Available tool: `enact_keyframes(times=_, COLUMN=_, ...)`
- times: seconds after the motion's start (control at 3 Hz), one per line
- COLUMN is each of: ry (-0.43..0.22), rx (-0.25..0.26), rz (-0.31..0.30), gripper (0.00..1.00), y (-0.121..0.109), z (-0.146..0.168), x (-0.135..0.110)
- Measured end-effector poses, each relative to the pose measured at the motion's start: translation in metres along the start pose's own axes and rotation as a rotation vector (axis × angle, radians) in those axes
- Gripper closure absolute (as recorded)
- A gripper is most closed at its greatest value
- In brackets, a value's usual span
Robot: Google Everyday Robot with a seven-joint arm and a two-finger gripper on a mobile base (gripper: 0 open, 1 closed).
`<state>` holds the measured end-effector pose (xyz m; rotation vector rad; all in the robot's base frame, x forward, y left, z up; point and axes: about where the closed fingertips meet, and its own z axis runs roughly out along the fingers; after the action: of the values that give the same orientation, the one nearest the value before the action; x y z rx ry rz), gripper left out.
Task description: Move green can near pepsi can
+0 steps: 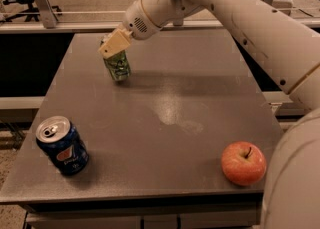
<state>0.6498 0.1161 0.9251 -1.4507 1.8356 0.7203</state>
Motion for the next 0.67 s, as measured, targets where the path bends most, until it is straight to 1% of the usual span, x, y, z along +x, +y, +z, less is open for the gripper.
enact_keyframes(times=0.33, ry=-0.094, rx=-0.153, rz=0.007, gripper=1.0, y=0.049, z=-0.018, x=-0.019)
enact_keyframes(times=0.67, ry=-0.17, rx=-0.274, rz=-0.055, gripper=1.0, y=0.108, z=-0.032, x=-0.024)
